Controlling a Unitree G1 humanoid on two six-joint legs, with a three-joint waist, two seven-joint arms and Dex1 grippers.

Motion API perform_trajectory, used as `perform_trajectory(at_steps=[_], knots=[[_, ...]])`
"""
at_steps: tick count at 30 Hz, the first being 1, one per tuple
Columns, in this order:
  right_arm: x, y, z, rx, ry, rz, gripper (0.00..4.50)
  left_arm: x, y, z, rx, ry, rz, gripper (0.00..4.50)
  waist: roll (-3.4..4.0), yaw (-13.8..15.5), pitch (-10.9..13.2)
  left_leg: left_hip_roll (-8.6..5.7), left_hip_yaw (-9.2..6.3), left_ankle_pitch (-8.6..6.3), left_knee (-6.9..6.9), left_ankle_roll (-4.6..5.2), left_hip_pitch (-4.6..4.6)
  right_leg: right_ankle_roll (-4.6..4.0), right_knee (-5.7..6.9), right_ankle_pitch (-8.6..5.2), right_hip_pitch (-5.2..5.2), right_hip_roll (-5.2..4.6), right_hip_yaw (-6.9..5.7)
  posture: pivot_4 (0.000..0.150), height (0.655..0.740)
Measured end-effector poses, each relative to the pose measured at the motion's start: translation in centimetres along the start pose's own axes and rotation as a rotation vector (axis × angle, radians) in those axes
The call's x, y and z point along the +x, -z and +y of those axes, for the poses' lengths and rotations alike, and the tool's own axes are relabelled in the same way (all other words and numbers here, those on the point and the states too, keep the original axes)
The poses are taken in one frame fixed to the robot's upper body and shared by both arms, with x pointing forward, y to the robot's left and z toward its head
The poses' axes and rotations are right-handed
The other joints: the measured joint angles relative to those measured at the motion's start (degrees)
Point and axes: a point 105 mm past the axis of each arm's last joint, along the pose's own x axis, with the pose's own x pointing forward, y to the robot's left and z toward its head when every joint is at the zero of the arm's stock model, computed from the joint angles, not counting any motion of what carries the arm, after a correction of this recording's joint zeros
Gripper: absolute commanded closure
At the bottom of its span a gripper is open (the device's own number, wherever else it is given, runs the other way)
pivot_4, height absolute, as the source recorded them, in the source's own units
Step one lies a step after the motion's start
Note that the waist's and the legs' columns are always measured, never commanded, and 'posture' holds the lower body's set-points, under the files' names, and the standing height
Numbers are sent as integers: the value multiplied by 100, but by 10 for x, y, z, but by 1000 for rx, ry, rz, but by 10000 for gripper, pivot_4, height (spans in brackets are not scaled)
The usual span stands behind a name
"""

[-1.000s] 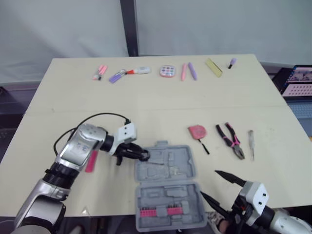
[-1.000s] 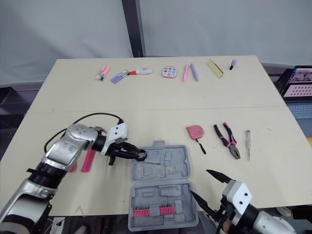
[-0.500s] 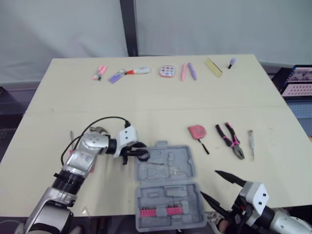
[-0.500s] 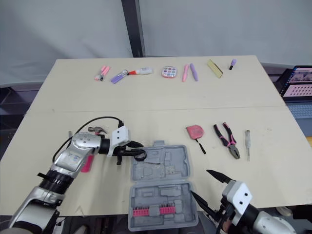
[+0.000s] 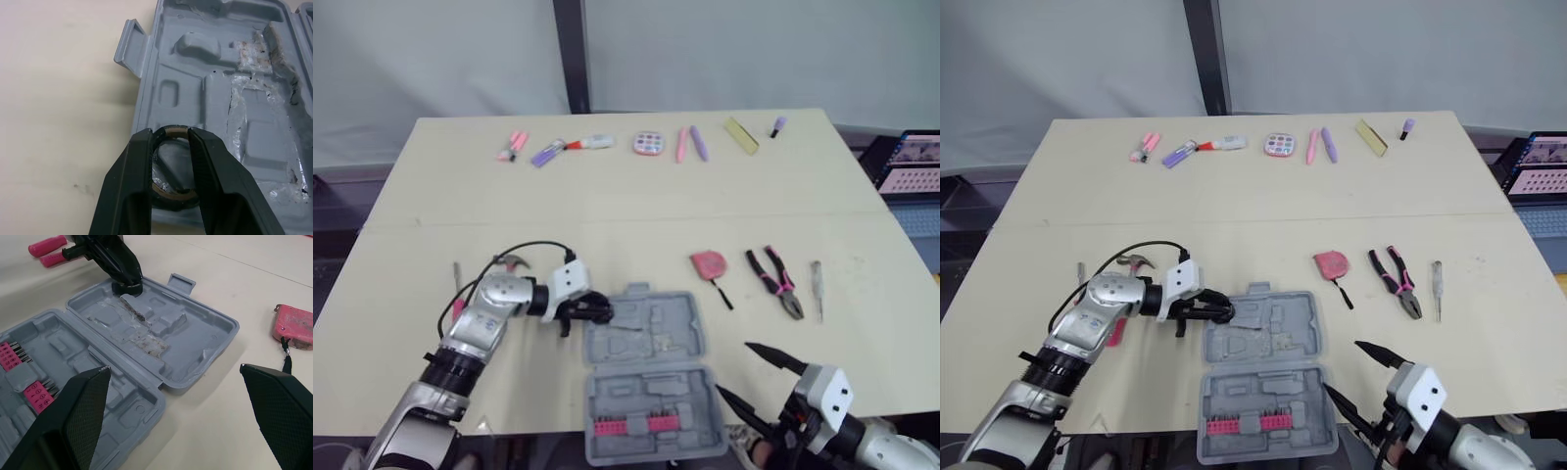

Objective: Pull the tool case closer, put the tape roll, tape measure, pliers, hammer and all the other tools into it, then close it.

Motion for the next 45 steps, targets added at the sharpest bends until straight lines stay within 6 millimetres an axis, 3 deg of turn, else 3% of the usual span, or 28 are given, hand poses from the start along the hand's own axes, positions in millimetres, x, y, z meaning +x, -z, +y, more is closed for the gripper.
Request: perform_trajectory(at_steps=[18, 23, 30, 32, 35, 38, 43, 45], knots=[[0, 0, 0, -1, 0, -1, 0, 1, 4, -3, 56, -4, 14, 32425, 7, 1, -12, 2, 0, 0, 0, 0, 3, 0, -5, 0, 1, -1, 1, 1500, 7400], [0, 0, -1, -3, 1, -3, 0, 1, -1, 1, -27, -24, -45, 32425, 7, 2, -12, 3, 0, 0, 0, 0, 1, 0, -1, 0, 0, -2, 1, 1500, 7400], [4, -3, -6, -18, 5, -18, 0, -40, -50, 12, -20, -92, -229, 32425, 15, -8, -17, 23, -2, 0, -1, 0, 3, 0, -6, 0, 0, -3, 2, 1500, 7400], [5, -4, -7, -19, 4, -19, 0, -49, -53, 10, -23, -114, -255, 32425, 18, -8, -19, 23, -2, 0, -2, 0, 3, 0, -7, 0, 0, -3, 2, 1500, 7400], [7, -4, -9, -15, 5, -9, 0, -62, -41, -2, -75, -123, -239, 32425, 19, -42, -19, 30, 1, 0, -11, 0, 4, 0, -4, 0, 0, 0, 6, 1500, 7400], [8, 0, -12, -9, -14, 36, 0, -81, -21, -21, -152, -170, -226, 24127, 22, -37, -20, 37, 1, 0, -19, 0, 6, 0, -16, 0, -1, -2, 7, 1500, 7400], [9, 5, -13, 3, -62, 116, 0, -95, 11, -61, -294, -227, -193, 551, 18, 66, -22, 28, -6, 0, -17, 0, 6, 0, -40, 0, 12, -13, 7, 1500, 7400], [10, 4, -14, 4, -62, 114, 0, -100, 18, -73, -318, -261, -188, 551, 18, 115, -22, 28, -3, 0, -17, 0, 5, 0, -51, 0, 14, -12, 7, 1500, 7400]])
